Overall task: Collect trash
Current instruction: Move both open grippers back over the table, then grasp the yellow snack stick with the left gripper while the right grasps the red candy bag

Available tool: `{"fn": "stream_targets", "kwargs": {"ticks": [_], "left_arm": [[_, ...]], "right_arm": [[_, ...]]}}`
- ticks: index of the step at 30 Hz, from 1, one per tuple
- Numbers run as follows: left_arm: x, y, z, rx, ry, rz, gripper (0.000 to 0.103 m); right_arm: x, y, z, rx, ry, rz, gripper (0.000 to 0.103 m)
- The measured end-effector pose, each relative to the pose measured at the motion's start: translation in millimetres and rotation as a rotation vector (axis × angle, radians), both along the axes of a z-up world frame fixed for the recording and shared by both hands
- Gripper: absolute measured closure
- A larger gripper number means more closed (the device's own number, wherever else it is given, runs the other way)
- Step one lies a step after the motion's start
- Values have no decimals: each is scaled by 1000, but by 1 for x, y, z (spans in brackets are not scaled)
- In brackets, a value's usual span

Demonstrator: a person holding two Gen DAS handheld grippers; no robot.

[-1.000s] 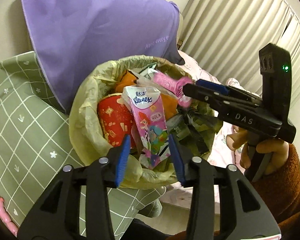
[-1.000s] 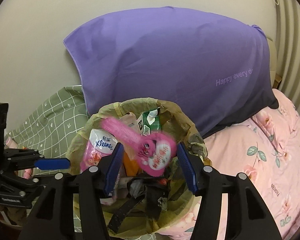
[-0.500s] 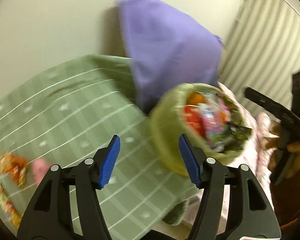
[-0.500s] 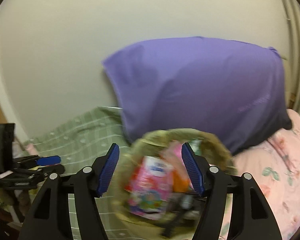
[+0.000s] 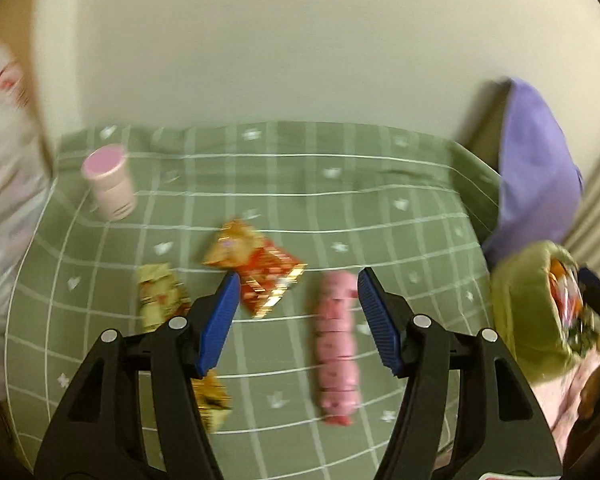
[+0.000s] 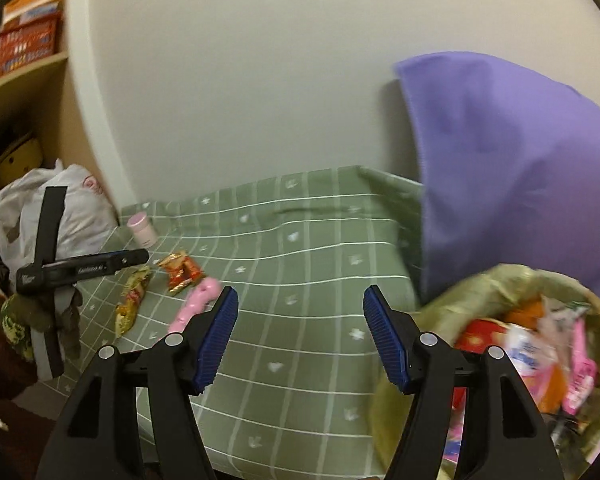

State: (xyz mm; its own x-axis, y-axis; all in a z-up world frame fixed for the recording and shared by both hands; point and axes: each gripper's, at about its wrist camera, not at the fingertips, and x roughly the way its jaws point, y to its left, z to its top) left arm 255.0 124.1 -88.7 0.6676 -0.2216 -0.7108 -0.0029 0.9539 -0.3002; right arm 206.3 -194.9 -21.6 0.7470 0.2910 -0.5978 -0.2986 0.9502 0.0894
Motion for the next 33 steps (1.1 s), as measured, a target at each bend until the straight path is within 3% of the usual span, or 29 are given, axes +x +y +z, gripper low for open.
{"fn": "stream_targets", "kwargs": {"ticks": [5,11,18,19,20,21,25,33], "left_arm": [[-10,37,-5,-1,1,95,45],[-15,64,-26,43,78,132,42],[-4,70,-61,-65,199,146,42],[-2,67,-63,-60,209,134,47],[-1,64,-65,-50,216,119,60],[1,63,-67,-39,223,110,64],[-7,65,-61,-28,197,97,73],[-48,86,-22,-23,79,155,74]], "right_arm": [[17,28,-15,-3,36,37,41],[43,74,-41,-31,95,117,41],[53,105,-57,-62,110,180,41],[55,111,-59,-66,114,201,41],[57,114,-61,-67,117,211,41],[60,120,-65,-63,129,234,41],[72,147,-80,-37,178,345,41],[107,204,-95,-91,144,483,41]]}}
